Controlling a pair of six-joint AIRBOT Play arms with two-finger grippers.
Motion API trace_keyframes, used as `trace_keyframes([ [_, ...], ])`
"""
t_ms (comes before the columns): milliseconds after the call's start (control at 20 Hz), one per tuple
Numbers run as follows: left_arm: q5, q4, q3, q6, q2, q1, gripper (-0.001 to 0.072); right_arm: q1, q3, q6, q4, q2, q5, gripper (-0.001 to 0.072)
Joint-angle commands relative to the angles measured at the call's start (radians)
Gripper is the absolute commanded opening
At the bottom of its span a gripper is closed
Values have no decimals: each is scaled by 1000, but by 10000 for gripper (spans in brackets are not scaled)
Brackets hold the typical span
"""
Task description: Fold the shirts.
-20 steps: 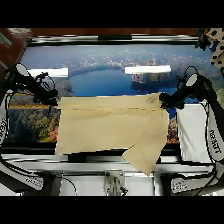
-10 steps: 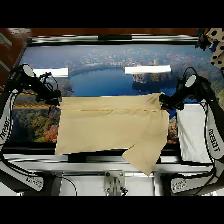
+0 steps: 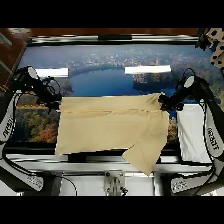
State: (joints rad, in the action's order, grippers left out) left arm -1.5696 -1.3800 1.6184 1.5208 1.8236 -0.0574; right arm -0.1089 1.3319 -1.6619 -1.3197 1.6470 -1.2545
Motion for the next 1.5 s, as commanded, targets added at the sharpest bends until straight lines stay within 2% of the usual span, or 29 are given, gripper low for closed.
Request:
trace_keyframes([
  [0, -26, -2, 0, 0, 12, 8, 34, -1, 0, -6, 1, 1, 3, 65],
  [150, -21, -19, 0, 22, 12, 7, 57, -2, 0, -10, 0, 1, 5, 66],
  [200, -21, -15, 0, 22, 12, 8, 239, -2, 0, -10, 1, 1, 5, 101],
  [250, -22, -7, 1, 22, 11, 8, 546, -2, 2, -9, 7, 1, 2, 262],
  [300, -26, 0, 3, 22, 4, 8, 577, -2, 12, 8, 19, 0, -14, 430],
  [350, -26, 0, 6, 22, -11, 8, 577, -2, 31, 31, 30, -2, -44, 455],
  [550, -42, 0, 59, 8, -148, -6, 572, -2, 145, 119, -48, -82, -220, 458],
  [600, -67, 0, 60, -5, -190, -15, 522, -5, 149, 151, -94, -116, -257, 536],
  [650, -110, 3, 50, -8, -227, -27, 497, -23, 137, 182, -141, -151, -324, 689],
  [750, -172, 109, -58, -35, -312, -72, 499, -126, 82, 206, -128, -199, -461, 688],
  [850, -116, 244, -274, -36, -411, -141, 501, -248, -29, 225, -11, -276, -446, 686],
  [900, -80, 289, -396, -52, -462, -174, 550, -296, -96, 243, 40, -326, -407, 686],
  [1000, -58, 310, -578, -108, -545, -228, 700, -357, -205, 262, 61, -406, -349, 686],
  [1200, -3, 293, -768, -160, -621, -337, 679, -383, -325, 270, 56, -465, -311, 686],
  [1450, 79, 269, -910, -228, -618, -403, 673, -381, -346, 268, 58, -465, -307, 685],
])
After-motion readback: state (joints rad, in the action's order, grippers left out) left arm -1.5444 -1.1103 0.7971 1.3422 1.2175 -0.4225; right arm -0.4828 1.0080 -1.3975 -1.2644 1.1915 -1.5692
